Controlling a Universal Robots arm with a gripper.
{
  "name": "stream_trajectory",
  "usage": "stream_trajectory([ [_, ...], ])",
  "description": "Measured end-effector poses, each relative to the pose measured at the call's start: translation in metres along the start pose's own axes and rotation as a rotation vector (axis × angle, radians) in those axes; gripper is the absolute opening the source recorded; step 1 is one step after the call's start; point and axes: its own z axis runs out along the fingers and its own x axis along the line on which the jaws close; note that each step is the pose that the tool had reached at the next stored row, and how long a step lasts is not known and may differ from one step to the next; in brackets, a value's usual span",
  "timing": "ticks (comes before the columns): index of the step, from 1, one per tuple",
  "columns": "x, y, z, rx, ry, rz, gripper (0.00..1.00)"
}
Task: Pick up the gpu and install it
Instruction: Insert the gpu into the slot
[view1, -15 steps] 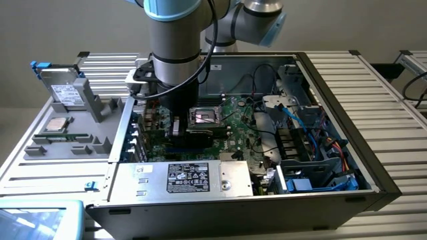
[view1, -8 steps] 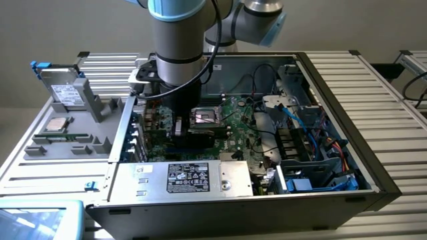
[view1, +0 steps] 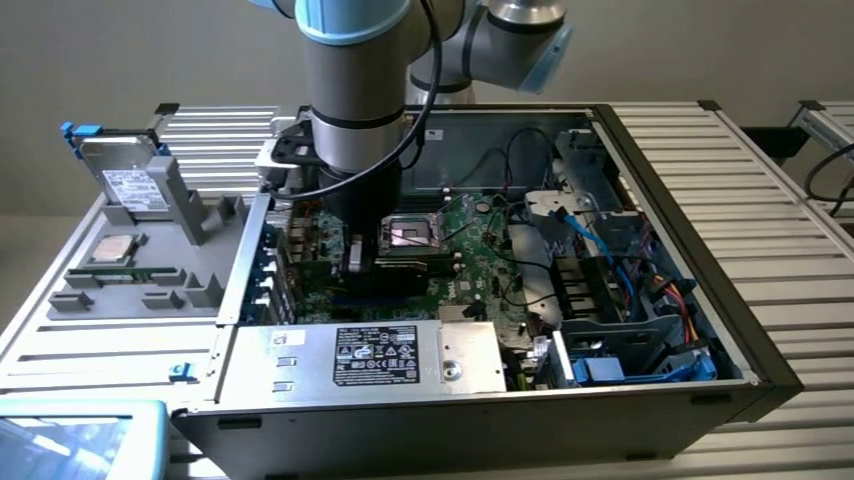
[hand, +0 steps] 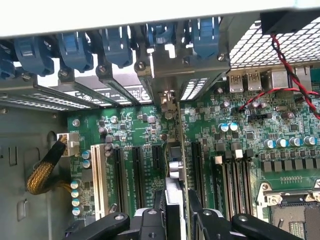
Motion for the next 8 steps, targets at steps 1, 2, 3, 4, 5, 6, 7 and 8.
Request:
stream_trajectory([
  [1,-0.0004,0.0002,0.0004,-0.0001,0.0001,0.000,0.29],
  [2,-0.0006,0.0003,0.0007,0.0000,-0.0003,0.000,0.29],
  [3,-0.0008,0.0003,0.0008,0.0000,-0.0005,0.001,0.29],
  [4,-0.0008,0.0003,0.0008,0.0000,-0.0004,0.001,0.29],
  [5,-0.0008,0.0003,0.0008,-0.0001,-0.0005,0.001,0.29],
  [6,-0.0008,0.0003,0.0008,-0.0001,-0.0005,0.001,0.29],
  [7,-0.0008,0.0003,0.0008,-0.0001,-0.0005,0.001,0.29],
  [8,-0.0008,0.0008,0.0010,0.0000,-0.0005,0.001,0.29],
])
